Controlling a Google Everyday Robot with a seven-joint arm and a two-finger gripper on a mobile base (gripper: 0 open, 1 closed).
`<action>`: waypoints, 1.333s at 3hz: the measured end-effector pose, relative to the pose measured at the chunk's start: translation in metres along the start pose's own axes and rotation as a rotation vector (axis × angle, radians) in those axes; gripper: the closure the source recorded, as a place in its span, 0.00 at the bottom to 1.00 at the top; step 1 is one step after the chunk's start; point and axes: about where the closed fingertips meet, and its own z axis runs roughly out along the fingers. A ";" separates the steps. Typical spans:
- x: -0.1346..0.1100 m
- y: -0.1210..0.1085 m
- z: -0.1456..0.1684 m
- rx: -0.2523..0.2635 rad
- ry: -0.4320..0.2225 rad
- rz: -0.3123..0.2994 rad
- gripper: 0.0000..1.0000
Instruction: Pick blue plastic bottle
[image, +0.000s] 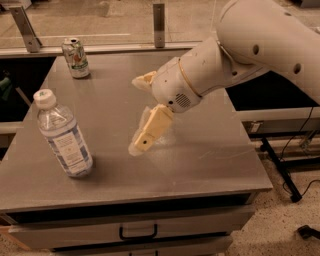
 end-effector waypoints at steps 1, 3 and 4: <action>-0.010 0.007 0.040 -0.068 -0.125 -0.032 0.00; -0.048 0.016 0.115 -0.198 -0.356 -0.111 0.00; -0.062 0.025 0.128 -0.239 -0.426 -0.106 0.00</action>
Offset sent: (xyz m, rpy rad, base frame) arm -0.0100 0.1429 -0.0487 0.3938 0.0400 0.3389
